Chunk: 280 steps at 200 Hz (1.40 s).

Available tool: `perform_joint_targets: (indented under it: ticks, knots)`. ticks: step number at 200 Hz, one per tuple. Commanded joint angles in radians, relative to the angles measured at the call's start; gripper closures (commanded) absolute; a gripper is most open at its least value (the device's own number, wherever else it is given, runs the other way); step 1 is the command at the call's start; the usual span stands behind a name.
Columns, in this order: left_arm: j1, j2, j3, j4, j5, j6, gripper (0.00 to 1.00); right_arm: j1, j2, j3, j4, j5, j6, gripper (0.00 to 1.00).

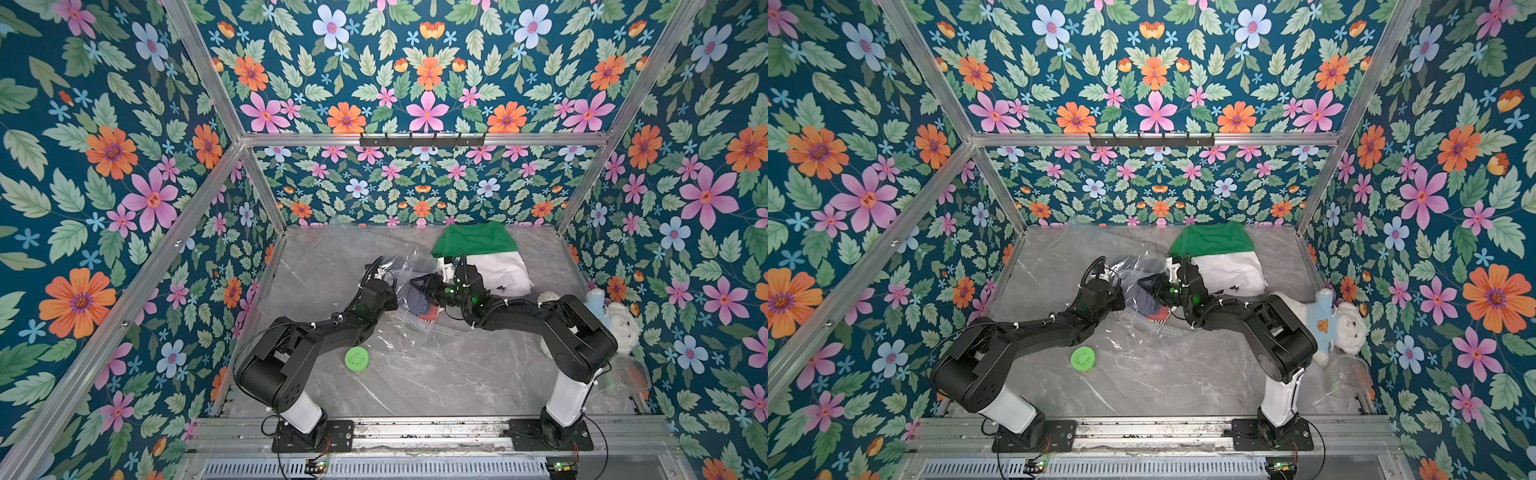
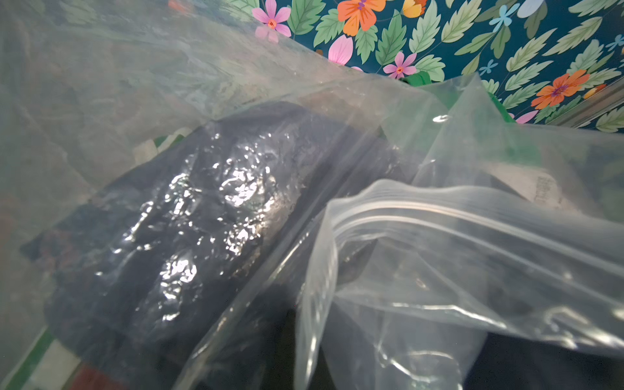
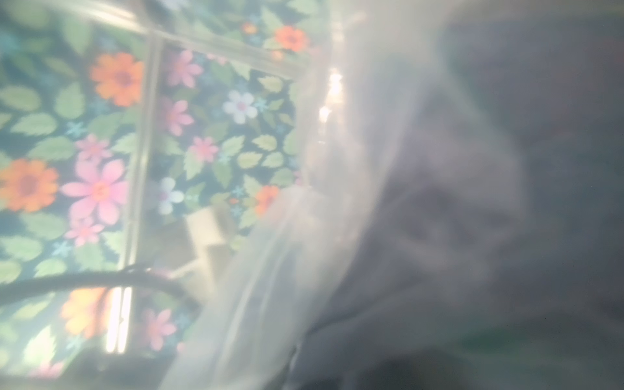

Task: Take the tank top out of the vacuum bag
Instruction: Take out the tank top from the vacuum bag.

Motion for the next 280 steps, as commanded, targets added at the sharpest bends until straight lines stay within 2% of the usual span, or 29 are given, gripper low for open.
perform_joint_targets:
  ticks: [1,17,52,75,163,208,231,252,280]
  knots:
    - [0.000,0.003,0.003,-0.016,0.001,-0.005,1.00,0.001,-0.029,-0.006,0.020,-0.002,-0.048,0.47]
    - [0.001,0.003,0.002,-0.016,0.000,-0.004,1.00,-0.008,-0.037,-0.038,0.001,0.033,-0.033,0.46]
    - [0.001,0.003,0.003,-0.016,-0.001,-0.004,1.00,-0.027,-0.050,-0.115,-0.033,0.103,0.047,0.35]
    - [0.001,0.002,0.002,-0.016,0.000,-0.004,1.00,-0.035,-0.076,-0.154,-0.088,0.149,0.055,0.32]
    - [0.001,-0.001,0.007,-0.022,0.001,-0.004,1.00,-0.045,0.008,-0.137,0.023,0.094,0.105,0.29]
    - [0.001,0.003,0.008,-0.019,0.008,-0.008,1.00,-0.046,0.016,-0.079,0.073,0.022,0.072,0.34]
    - [0.001,0.007,0.008,-0.015,0.012,-0.010,1.00,-0.041,0.015,-0.043,0.048,0.012,0.036,0.42]
    - [0.001,0.006,0.007,-0.015,0.008,-0.010,1.00,-0.042,0.029,-0.017,-0.001,0.016,0.010,0.54]
    - [0.001,0.011,0.006,-0.010,0.012,-0.011,1.00,-0.047,0.081,0.013,-0.014,0.010,0.007,0.53]
